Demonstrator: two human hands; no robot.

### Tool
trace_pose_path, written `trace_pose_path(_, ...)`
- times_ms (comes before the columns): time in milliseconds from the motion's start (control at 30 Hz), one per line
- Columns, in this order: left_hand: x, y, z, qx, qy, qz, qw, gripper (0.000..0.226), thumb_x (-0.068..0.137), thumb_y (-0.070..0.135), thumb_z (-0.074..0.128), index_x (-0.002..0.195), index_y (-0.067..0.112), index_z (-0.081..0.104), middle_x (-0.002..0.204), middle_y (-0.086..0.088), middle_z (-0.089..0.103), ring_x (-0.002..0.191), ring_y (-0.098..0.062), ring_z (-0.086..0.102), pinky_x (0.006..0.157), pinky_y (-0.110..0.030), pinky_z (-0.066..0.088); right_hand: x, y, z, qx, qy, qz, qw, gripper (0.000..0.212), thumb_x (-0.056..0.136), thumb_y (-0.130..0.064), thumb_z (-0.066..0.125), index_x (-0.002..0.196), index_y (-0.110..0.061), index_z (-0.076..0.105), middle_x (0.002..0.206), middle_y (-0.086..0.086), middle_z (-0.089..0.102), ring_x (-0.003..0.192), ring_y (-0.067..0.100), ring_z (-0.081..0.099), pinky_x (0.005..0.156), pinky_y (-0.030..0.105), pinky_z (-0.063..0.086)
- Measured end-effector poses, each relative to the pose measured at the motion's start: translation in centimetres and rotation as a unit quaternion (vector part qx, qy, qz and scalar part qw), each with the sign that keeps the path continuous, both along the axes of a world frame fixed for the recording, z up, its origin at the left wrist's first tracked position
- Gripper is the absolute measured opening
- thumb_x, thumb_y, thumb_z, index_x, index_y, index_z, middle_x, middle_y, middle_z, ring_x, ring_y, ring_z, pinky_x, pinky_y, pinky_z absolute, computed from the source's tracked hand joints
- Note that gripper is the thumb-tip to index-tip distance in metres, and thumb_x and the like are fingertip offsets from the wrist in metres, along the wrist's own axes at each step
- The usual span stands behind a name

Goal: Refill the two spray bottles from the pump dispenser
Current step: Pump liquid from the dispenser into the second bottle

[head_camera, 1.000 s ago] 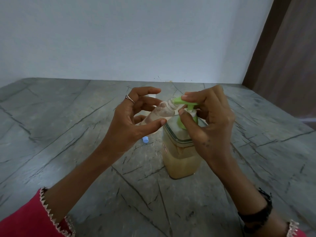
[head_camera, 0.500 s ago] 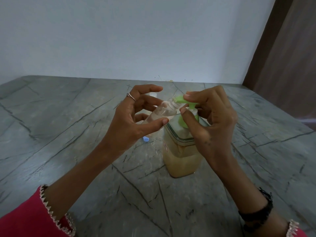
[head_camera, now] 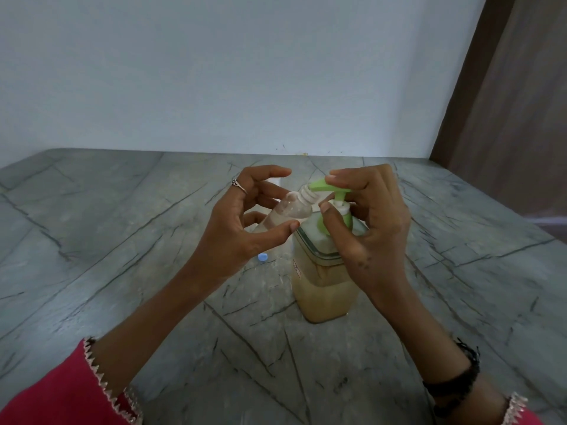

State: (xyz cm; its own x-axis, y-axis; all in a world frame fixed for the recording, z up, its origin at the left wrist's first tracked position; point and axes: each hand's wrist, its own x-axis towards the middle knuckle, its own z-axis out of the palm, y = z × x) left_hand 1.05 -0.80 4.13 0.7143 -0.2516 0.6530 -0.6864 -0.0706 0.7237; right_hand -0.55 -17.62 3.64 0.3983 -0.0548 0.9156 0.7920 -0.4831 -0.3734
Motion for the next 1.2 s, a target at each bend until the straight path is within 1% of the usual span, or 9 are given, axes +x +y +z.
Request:
trace_pose_path(300,0.0,0.1,0.2,0.001,-0.01,0.009,1.0,0.054,0.065,0.026,0.073,0.114,0.031,0.05,0.092,0.016,0.065,0.086,-0.005,0.063,0.07,-0.019,0.05,0.0,0.1,0.4,0.008,0.001,-0.011,1.0,0.021,0.073,0.004,0.066,0.088,-0.01,0.062,0.087,-0.001,0.05,0.078,-0.002,0.055,0.06,0.008,0.044)
trace_pose_path(467,0.0,0.1,0.1,0.01,-0.01,0.009,1.0,0.056,0.065,0.027,0.074,0.115,0.031,0.049,0.091,0.015,0.064,0.086,-0.007,0.062,0.071,-0.023,0.052,0.1,0.1,0.9,0.002,0.021,-0.019,1.0,0.01,0.072,0.002,0.067,0.07,-0.001,0.057,0.075,0.002,0.047,0.07,0.023,0.06,0.051,0.035,0.047)
trace_pose_path(533,0.0,0.0,0.0,0.008,-0.005,0.006,1.0,0.055,0.064,0.027,0.073,0.114,0.032,0.05,0.091,0.015,0.064,0.086,-0.007,0.062,0.072,-0.023,0.052,0.1,0.1,0.8,0.001,0.018,-0.018,1.0,0.011,0.072,0.001,0.067,0.072,-0.005,0.057,0.077,0.0,0.048,0.071,0.015,0.058,0.052,0.03,0.048)
trace_pose_path(633,0.0,0.0,0.1,0.002,0.002,0.006,1.0,0.054,0.065,0.027,0.073,0.113,0.033,0.051,0.091,0.015,0.064,0.087,-0.007,0.062,0.071,-0.022,0.051,0.1,0.1,0.4,0.003,0.009,-0.014,1.0,0.021,0.075,0.0,0.066,0.086,-0.014,0.057,0.087,-0.002,0.05,0.081,-0.004,0.055,0.06,0.012,0.048)
trace_pose_path(700,0.0,0.0,0.1,-0.001,0.003,0.007,1.0,0.053,0.065,0.026,0.073,0.113,0.035,0.051,0.091,0.014,0.065,0.087,-0.008,0.063,0.072,-0.023,0.051,0.2,0.0,0.1,0.003,0.005,-0.009,1.0,0.022,0.076,0.002,0.065,0.092,-0.011,0.059,0.092,0.001,0.051,0.085,-0.006,0.053,0.064,0.009,0.047)
trace_pose_path(800,-0.1,0.0,0.2,-0.007,0.004,0.003,1.0,0.053,0.065,0.025,0.073,0.112,0.036,0.052,0.092,0.013,0.064,0.087,-0.007,0.063,0.071,-0.021,0.051,0.1,-0.1,-0.2,0.003,-0.007,0.008,1.0,0.021,0.079,0.003,0.063,0.098,-0.006,0.061,0.097,0.002,0.053,0.089,0.0,0.056,0.069,0.015,0.05)
trace_pose_path(1000,-0.2,0.0,0.2,-0.007,0.004,0.002,1.0,0.053,0.065,0.025,0.073,0.112,0.035,0.052,0.091,0.014,0.065,0.086,-0.006,0.063,0.072,-0.022,0.052,0.0,-0.1,-0.4,0.019,-0.011,0.03,0.999,0.027,0.082,0.004,0.063,0.102,-0.013,0.058,0.101,-0.006,0.056,0.093,0.009,0.062,0.071,0.028,0.055)
trace_pose_path(1100,-0.2,0.1,0.2,-0.012,0.008,0.001,1.0,0.051,0.064,0.024,0.074,0.11,0.033,0.052,0.09,0.014,0.065,0.085,-0.006,0.063,0.071,-0.022,0.051,0.0,0.0,-0.1,0.03,-0.004,0.021,0.999,0.025,0.077,0.005,0.066,0.094,-0.013,0.06,0.095,-0.012,0.055,0.087,0.005,0.062,0.067,0.022,0.054)
trace_pose_path(1200,-0.2,0.0,0.0,-0.004,0.01,0.004,1.0,0.051,0.065,0.024,0.075,0.109,0.032,0.052,0.091,0.013,0.065,0.083,-0.008,0.063,0.07,-0.021,0.05,0.1,0.0,0.3,0.002,-0.002,-0.02,1.0,0.008,0.074,0.0,0.067,0.079,-0.005,0.063,0.08,-0.009,0.052,0.077,0.004,0.061,0.057,0.019,0.049)
